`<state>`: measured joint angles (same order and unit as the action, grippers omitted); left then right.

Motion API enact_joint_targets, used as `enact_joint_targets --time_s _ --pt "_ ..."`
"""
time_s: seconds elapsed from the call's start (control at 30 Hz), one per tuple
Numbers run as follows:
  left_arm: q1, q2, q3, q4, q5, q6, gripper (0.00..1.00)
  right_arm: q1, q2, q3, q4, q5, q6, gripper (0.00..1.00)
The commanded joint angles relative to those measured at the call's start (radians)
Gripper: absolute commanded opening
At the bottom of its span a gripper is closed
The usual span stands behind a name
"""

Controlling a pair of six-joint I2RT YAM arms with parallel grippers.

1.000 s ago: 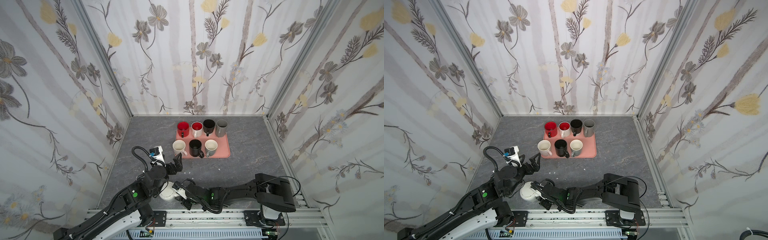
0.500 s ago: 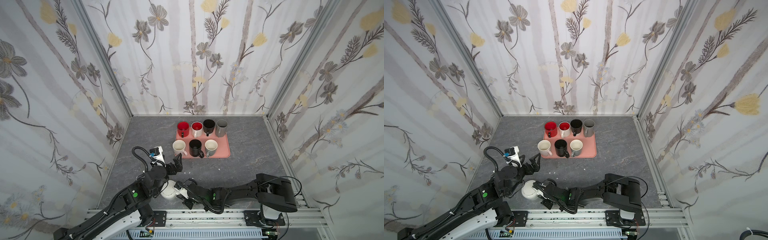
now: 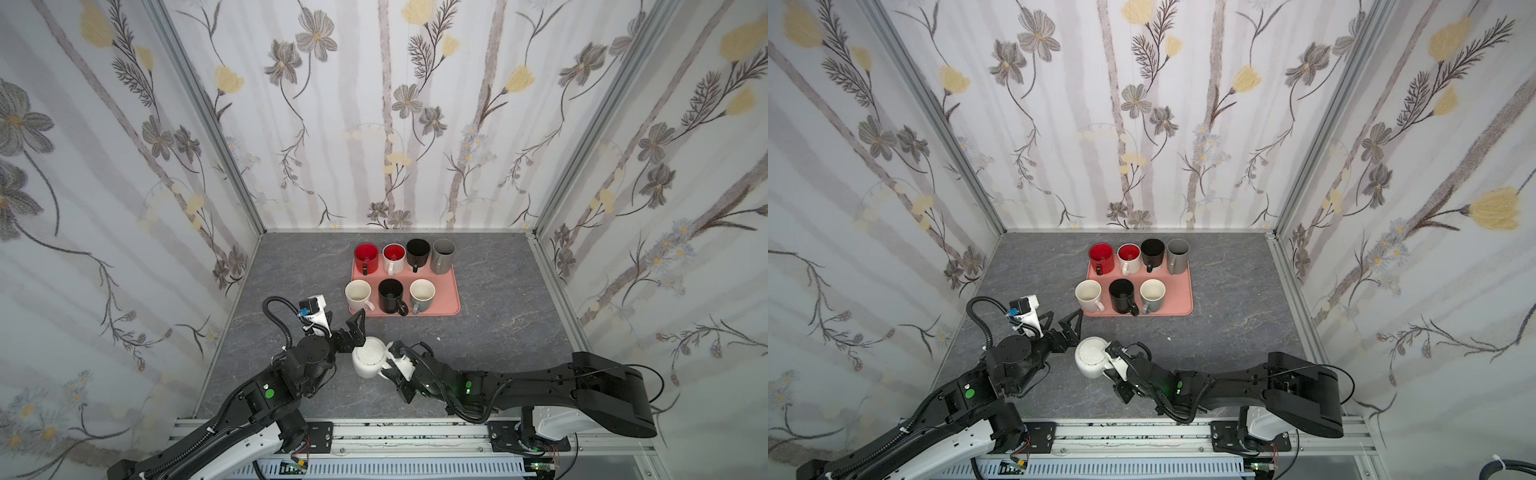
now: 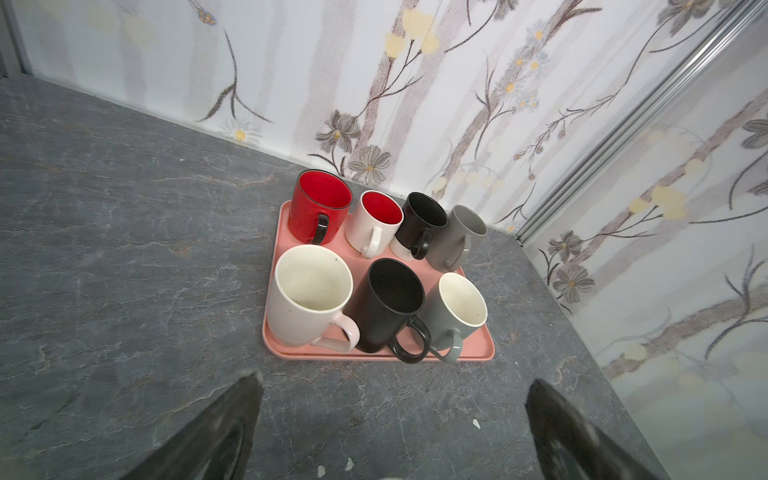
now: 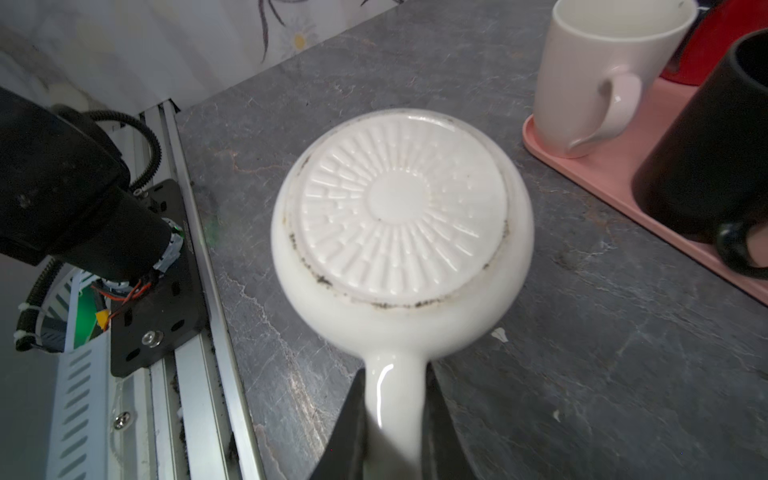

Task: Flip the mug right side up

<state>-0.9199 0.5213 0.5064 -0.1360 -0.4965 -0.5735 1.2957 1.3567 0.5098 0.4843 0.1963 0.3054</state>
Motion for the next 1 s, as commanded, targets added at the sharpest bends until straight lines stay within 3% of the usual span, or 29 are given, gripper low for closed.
enact_joint_targets --time_s 0.0,0.23,0.47,0.67,0.97 --pt "0.008 -0.013 -0.025 0.122 0.068 0.012 1.0 -0.042 -0.09 -0.033 0.128 0.054 0.033 0.0" --pt "0.034 0.02 -0.076 0.274 0.282 0.013 1.0 -0.188 -0.258 -0.092 0.183 0.013 0.073 0.0" --pt "0.049 0.071 -0.163 0.528 0.465 -0.026 0.9 -0.322 -0.353 -0.099 0.345 -0.062 0.149 0.0" --pt "0.049 0.097 -0.187 0.708 0.55 -0.038 0.81 -0.389 -0.342 -0.046 0.511 -0.154 0.224 0.0" --pt "0.049 0.212 -0.223 1.09 0.638 -0.063 0.69 -0.393 -0.252 0.0 0.764 -0.235 0.364 0.0"
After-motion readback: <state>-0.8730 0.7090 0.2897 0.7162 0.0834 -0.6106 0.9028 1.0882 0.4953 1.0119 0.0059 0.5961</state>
